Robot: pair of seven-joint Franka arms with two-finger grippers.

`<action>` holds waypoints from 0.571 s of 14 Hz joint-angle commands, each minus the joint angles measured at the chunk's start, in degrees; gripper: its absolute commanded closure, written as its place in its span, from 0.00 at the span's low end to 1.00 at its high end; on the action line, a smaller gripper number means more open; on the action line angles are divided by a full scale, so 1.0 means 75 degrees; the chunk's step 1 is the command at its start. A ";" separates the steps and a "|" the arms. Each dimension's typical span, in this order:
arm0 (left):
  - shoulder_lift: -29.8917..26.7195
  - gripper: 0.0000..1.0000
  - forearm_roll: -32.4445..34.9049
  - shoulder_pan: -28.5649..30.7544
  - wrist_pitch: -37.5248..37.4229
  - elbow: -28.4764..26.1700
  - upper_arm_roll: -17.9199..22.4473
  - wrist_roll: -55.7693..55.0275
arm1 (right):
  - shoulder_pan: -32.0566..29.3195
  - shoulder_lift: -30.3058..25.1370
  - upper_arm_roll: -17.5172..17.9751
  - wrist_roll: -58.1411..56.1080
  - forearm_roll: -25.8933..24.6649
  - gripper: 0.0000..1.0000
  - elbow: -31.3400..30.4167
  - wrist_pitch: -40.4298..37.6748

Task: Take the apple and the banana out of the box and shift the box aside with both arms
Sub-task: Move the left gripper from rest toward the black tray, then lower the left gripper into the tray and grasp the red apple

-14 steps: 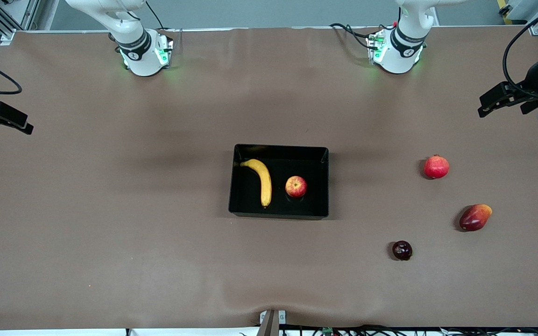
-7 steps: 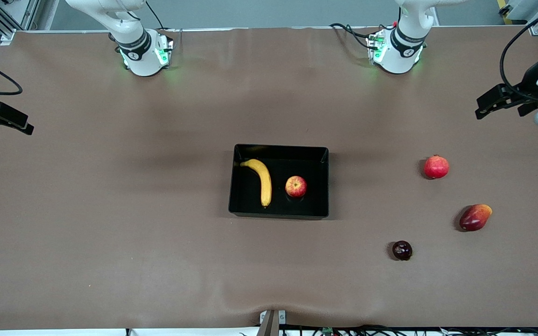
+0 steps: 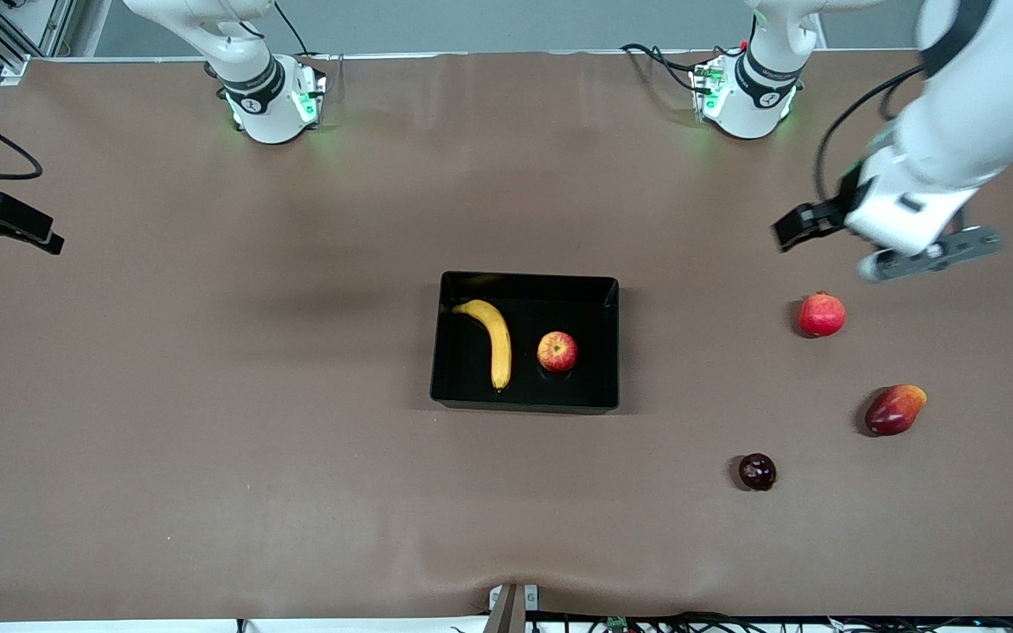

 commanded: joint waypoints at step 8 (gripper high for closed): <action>0.2311 0.00 0.0127 -0.1486 0.1498 0.1180 -0.0540 -0.3374 | -0.0069 0.0017 0.0037 0.0169 0.0023 0.00 0.0015 -0.0085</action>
